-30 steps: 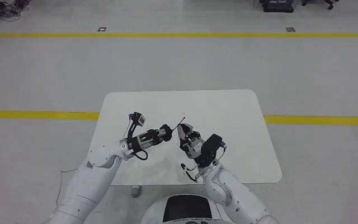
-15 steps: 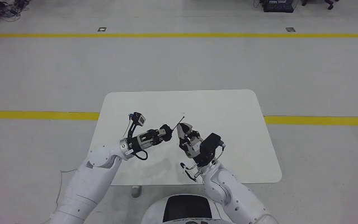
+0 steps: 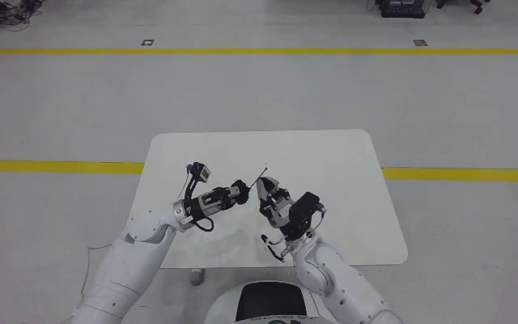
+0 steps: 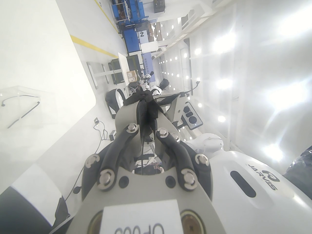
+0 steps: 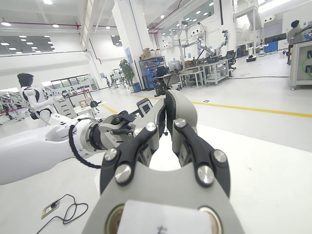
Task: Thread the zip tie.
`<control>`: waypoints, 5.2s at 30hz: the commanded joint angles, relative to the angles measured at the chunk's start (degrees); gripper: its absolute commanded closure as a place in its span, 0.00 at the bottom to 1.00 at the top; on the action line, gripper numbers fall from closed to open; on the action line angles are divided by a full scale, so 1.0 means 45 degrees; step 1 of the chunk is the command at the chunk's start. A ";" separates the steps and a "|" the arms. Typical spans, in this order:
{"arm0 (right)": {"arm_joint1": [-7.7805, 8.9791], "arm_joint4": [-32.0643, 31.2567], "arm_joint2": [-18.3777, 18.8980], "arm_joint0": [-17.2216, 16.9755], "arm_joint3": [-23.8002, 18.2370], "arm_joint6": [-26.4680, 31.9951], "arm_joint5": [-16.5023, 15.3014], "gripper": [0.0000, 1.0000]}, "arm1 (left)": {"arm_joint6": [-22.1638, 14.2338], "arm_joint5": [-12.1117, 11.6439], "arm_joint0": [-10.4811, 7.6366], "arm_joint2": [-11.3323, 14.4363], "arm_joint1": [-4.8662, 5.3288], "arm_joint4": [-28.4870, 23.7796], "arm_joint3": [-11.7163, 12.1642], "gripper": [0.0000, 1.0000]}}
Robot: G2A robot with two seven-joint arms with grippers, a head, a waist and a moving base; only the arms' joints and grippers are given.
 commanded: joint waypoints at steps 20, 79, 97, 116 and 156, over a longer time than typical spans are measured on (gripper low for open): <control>0.0001 -0.0020 0.0046 -0.0071 -0.0044 0.0188 -0.0127 1.00 | 0.0000 0.0000 0.0000 0.0000 0.0000 0.0000 0.0000 1.00; -0.0053 -0.0148 0.0000 -0.0027 0.0098 0.0009 -0.0150 1.00 | 0.0000 0.0000 0.0000 0.0000 0.0000 0.0000 0.0000 1.00; -0.0076 -0.0095 0.0070 0.0000 0.0193 -0.0142 -0.0074 1.00 | 0.0000 0.0000 0.0000 0.0000 0.0000 0.0000 0.0000 1.00; -0.0087 -0.0050 0.0136 0.0020 0.0192 -0.0204 -0.0189 1.00 | 0.0000 0.0000 0.0000 0.0000 0.0000 0.0000 0.0000 1.00; -0.0067 -0.0062 0.0169 0.0060 0.0312 -0.0007 -0.0618 1.00 | 0.0000 0.0000 0.0000 0.0000 0.0000 0.0000 0.0000 1.00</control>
